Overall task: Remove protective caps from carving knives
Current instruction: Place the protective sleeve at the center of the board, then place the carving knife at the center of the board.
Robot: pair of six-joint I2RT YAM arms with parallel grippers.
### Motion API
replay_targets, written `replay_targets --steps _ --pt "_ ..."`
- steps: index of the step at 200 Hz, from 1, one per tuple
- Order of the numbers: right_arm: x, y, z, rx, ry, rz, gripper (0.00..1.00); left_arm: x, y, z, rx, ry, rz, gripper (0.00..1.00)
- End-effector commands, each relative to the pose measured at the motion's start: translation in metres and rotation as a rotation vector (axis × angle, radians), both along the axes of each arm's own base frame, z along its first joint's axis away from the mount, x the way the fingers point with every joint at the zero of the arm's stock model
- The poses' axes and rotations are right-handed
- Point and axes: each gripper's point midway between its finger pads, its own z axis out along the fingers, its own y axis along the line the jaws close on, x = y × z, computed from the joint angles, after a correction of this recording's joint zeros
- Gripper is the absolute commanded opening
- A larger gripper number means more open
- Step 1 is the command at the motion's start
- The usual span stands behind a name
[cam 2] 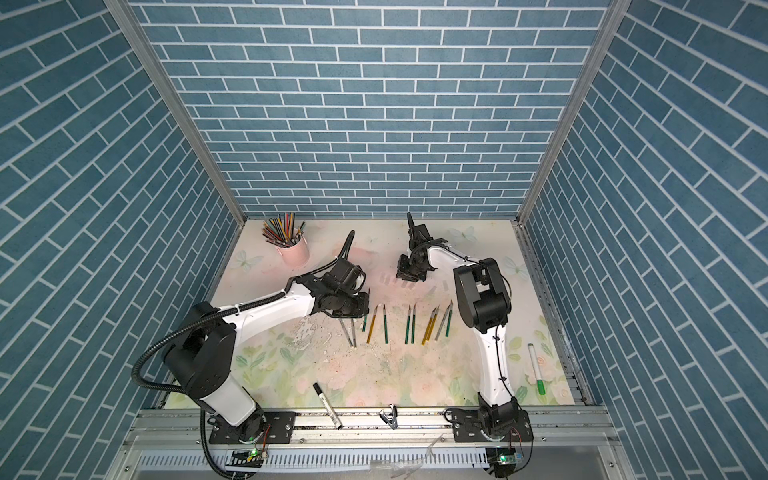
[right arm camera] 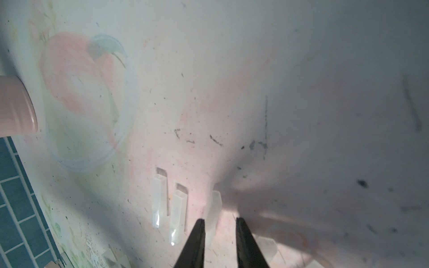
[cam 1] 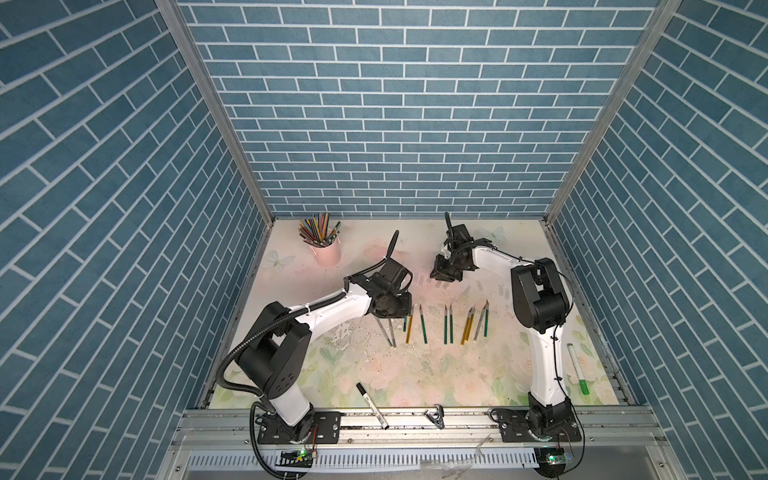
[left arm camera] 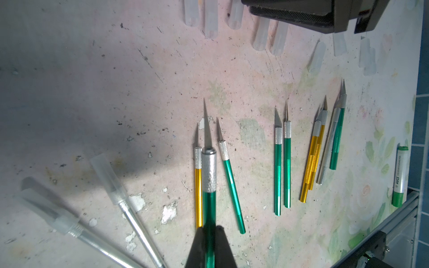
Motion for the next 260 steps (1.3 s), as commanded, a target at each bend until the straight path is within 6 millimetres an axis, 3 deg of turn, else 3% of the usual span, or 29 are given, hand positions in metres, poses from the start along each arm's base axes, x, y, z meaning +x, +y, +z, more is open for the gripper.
replay_targets --steps 1,7,13,65,119,151,260 --pt "0.000 0.000 0.007 -0.016 -0.015 0.029 0.30 0.000 0.005 -0.002 0.005 -0.002 0.015 0.00" --pt "0.000 0.000 0.007 -0.018 -0.015 0.032 0.32 0.000 0.005 -0.003 0.007 -0.001 0.015 0.00" --pt "0.001 0.001 0.025 -0.006 -0.050 0.034 0.34 0.000 0.005 -0.003 0.008 0.001 0.015 0.00" --pt "-0.003 -0.005 0.048 -0.011 -0.095 0.040 0.69 0.001 0.006 -0.011 0.022 0.013 0.025 0.00" --pt "-0.011 -0.011 0.075 0.009 -0.141 0.022 0.89 0.002 0.020 -0.018 0.113 0.005 0.056 0.00" --pt "-0.020 -0.020 0.089 0.007 -0.185 0.002 0.98 0.000 0.017 -0.024 0.158 0.008 0.055 0.00" --pt "-0.060 -0.079 0.118 -0.042 -0.322 -0.082 0.94 0.000 0.008 -0.047 0.234 0.045 0.098 0.01"
